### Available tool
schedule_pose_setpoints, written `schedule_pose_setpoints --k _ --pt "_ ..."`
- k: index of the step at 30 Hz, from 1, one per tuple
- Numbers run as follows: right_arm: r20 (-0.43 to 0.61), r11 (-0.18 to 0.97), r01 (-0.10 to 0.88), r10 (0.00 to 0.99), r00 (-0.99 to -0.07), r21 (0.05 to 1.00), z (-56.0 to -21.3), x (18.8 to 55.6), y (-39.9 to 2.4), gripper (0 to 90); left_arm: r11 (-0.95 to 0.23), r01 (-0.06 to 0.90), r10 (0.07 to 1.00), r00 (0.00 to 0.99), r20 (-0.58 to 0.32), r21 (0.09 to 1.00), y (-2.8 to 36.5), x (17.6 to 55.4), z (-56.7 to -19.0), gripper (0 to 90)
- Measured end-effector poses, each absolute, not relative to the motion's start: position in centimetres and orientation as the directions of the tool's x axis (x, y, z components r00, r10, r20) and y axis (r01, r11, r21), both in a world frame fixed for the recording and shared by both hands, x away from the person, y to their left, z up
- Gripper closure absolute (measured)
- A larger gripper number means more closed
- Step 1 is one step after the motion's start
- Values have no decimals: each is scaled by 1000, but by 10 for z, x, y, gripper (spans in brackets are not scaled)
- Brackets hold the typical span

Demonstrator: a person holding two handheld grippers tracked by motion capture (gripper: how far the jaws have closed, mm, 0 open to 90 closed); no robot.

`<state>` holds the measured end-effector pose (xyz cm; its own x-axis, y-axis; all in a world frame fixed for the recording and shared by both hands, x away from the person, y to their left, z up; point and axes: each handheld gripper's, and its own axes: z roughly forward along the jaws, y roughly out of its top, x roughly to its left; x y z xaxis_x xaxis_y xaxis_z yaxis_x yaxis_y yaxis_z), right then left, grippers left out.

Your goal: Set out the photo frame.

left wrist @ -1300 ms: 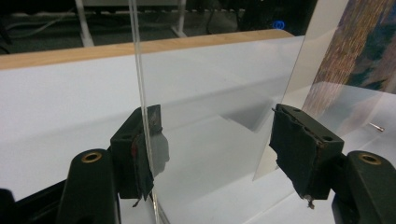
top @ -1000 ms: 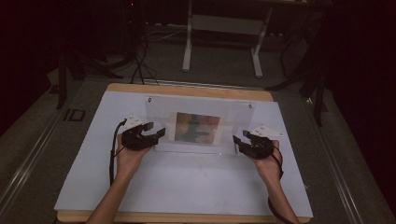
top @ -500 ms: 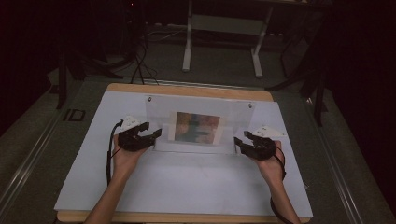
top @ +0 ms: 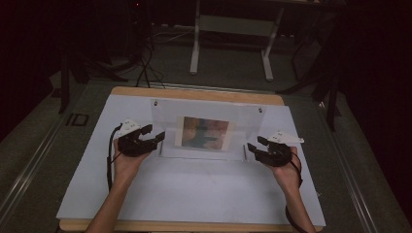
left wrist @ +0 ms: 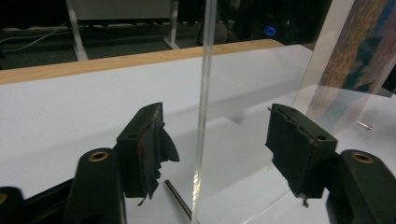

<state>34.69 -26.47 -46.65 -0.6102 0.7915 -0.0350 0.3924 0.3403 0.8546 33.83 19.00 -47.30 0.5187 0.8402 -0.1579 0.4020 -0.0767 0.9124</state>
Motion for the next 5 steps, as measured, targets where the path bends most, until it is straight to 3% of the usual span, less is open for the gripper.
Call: schedule_pose_setpoints --k 5 --pt "-34 343 399 792 -609 850 -466 348 -272 479 -69 388 843 516 -154 919 196 335 -467 378"
